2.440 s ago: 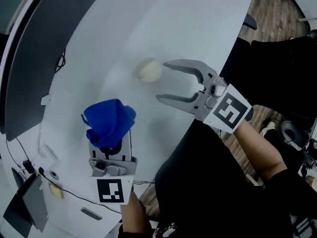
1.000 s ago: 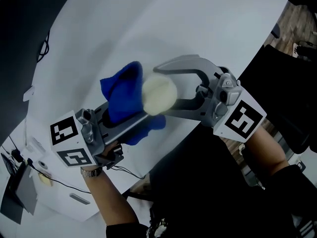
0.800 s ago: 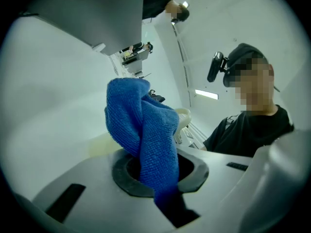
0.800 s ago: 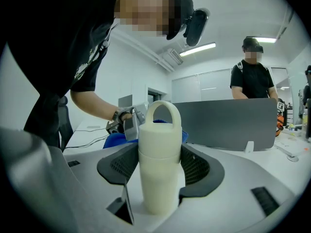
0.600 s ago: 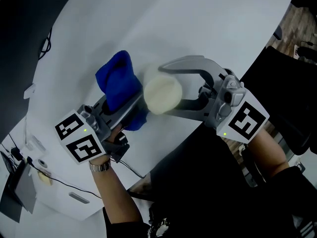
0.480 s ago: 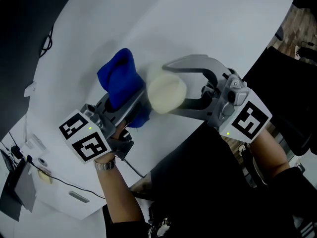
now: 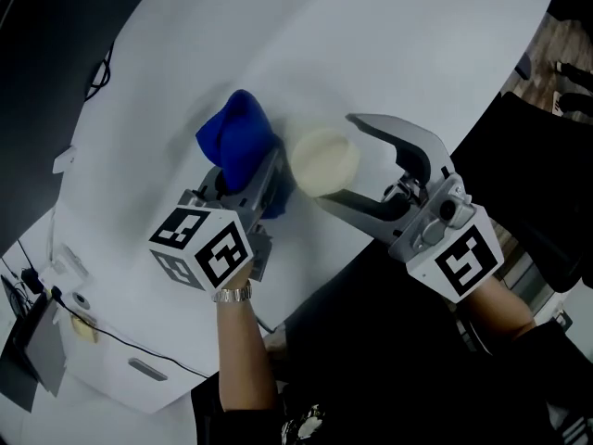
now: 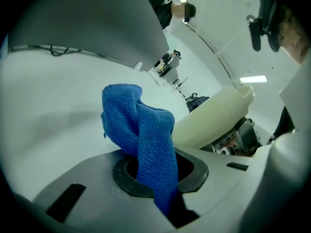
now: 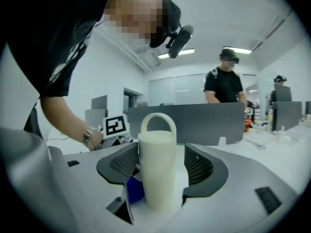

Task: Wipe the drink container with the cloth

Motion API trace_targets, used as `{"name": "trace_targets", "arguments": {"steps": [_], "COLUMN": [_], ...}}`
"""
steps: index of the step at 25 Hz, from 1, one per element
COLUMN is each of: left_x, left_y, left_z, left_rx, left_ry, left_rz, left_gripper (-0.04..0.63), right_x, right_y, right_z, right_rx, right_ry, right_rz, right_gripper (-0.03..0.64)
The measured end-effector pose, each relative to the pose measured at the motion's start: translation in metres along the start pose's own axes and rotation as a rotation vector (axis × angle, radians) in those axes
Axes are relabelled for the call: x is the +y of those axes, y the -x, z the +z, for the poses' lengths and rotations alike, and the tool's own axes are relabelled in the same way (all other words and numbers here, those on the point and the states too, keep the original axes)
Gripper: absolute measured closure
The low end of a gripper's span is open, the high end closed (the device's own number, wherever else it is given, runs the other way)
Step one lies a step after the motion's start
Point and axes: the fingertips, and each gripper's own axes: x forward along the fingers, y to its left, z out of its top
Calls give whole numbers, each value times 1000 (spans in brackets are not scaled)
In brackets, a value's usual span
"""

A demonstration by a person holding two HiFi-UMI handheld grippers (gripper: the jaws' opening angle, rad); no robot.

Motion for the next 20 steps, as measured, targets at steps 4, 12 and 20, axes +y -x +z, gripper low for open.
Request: {"name": "trace_targets", "arguments": {"steps": [4,12,20], "left_x": [-14,-53,-80], "left_y": [32,52,60], "left_z": [29,48,42], "left_rx": [-122,-125,-56], "left_ry": [-375,-521,-256], "left_rz": [136,126,-104], "left_gripper": [548,548,548], "right_x": [3,0,2], "right_y": [6,-21,-11], "right_z": [1,-11,-20], "right_rx": [-1,23,31], "right_ry": [-15,-112,-12], "right_rz": [-260,-324,275], "right_gripper": [351,350,350]}}
